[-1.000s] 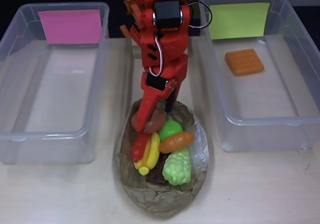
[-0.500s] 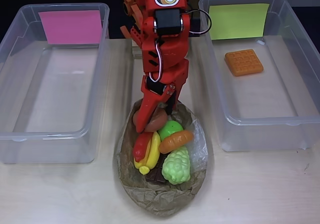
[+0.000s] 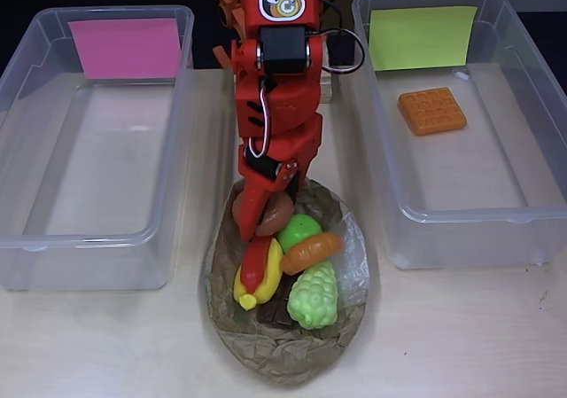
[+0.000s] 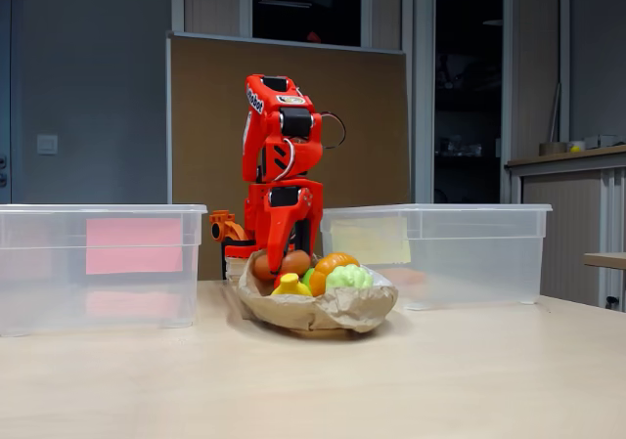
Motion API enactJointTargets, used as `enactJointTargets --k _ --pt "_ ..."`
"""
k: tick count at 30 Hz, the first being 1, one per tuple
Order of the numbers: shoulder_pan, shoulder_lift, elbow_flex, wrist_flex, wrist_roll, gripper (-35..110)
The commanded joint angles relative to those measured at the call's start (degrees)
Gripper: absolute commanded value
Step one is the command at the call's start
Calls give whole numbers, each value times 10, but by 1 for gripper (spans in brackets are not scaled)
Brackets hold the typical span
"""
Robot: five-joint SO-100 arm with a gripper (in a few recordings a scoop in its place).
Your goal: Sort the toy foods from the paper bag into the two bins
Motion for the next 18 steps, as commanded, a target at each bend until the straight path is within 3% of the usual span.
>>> enactJointTargets --k 1,12,18 --pt "-6 7 -62 65 -15 31" --pt "-44 31 -268 291 -39 31" --pt "-125 116 -301 426 50 32"
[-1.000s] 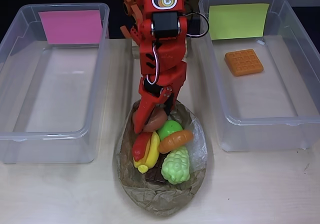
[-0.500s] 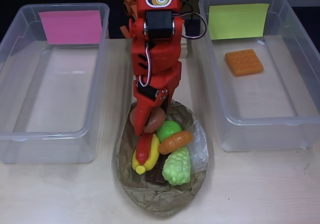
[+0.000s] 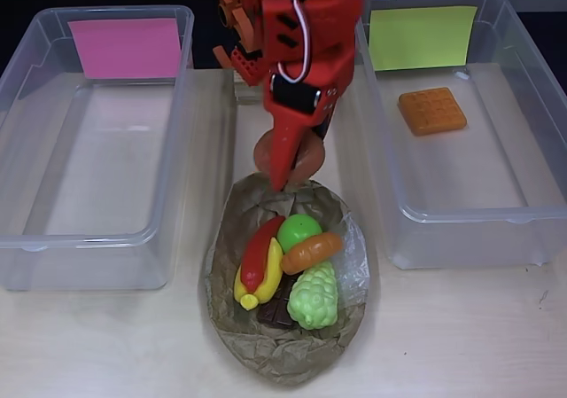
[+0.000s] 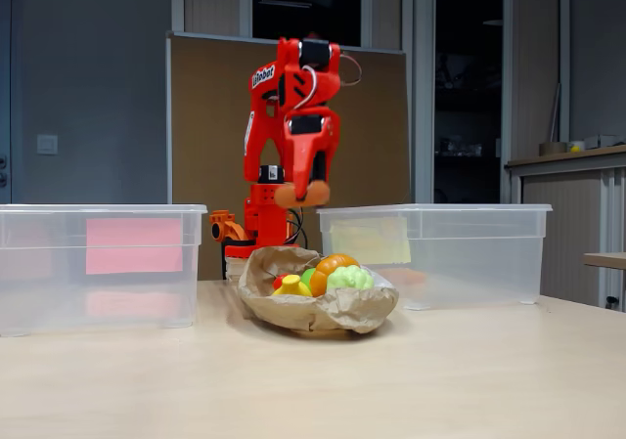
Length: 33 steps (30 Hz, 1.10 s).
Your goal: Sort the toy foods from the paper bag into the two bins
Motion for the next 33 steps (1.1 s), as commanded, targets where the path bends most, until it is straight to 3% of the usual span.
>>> enactJointTargets --k 1,9,17,21,33 --pt "-67 77 -19 83 76 32" --pt "-319 153 14 88 371 32" --pt "-528 91 83 -95 642 33" --pt "-555 42 113 -182 679 34" --pt "-548 -52 280 -430 663 37"
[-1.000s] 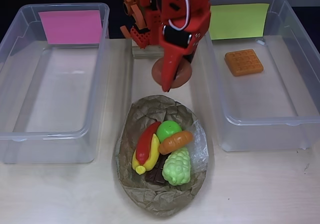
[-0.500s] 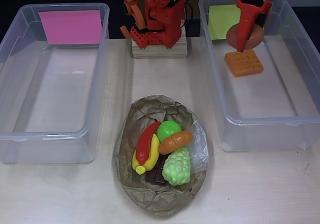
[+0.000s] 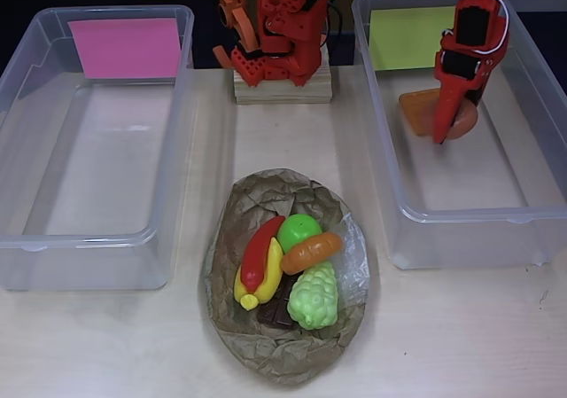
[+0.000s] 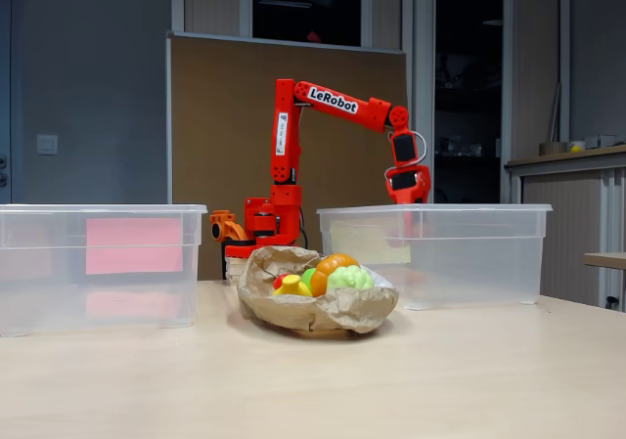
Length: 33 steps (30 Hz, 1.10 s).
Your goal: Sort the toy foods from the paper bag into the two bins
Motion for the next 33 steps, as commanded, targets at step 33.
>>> enactJointTargets --k 33 --pt "41 119 -109 136 -319 46"
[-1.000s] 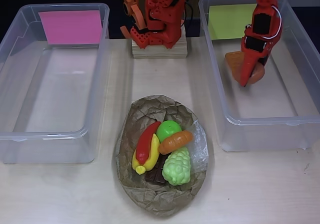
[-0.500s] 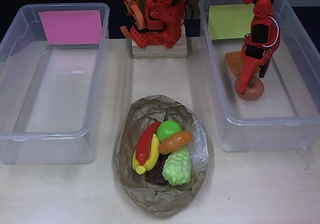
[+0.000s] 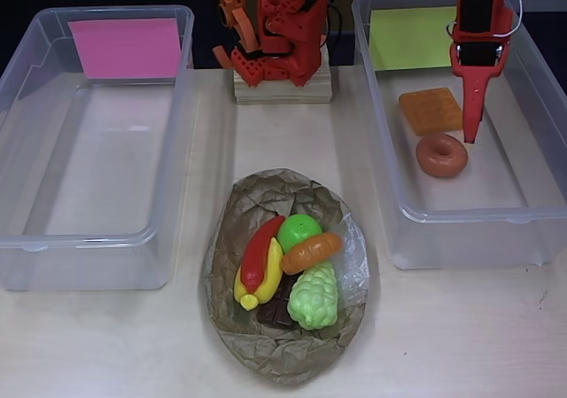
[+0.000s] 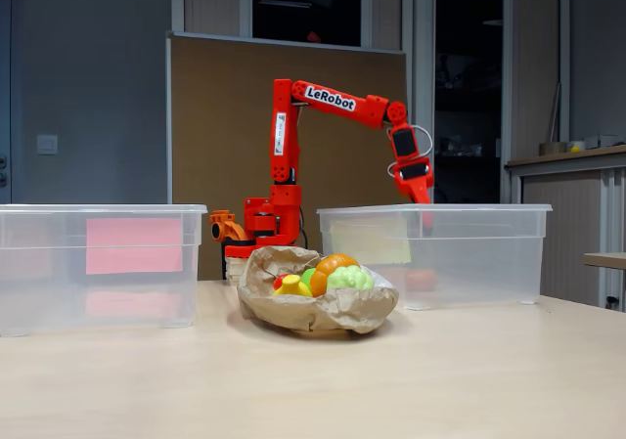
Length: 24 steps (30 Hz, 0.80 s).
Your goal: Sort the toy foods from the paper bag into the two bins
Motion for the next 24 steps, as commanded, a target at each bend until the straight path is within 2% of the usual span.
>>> enactJointTargets --k 1,5,9,12,14,18,24 --pt "29 71 -58 67 -81 45" --pt "79 114 -126 135 -222 42" --pt "144 163 -169 162 -442 34" --pt "213 196 -188 171 -579 22" --pt "264 213 -190 181 -633 17" --pt "379 235 -167 219 -671 10" --pt "512 223 -103 210 -807 15"
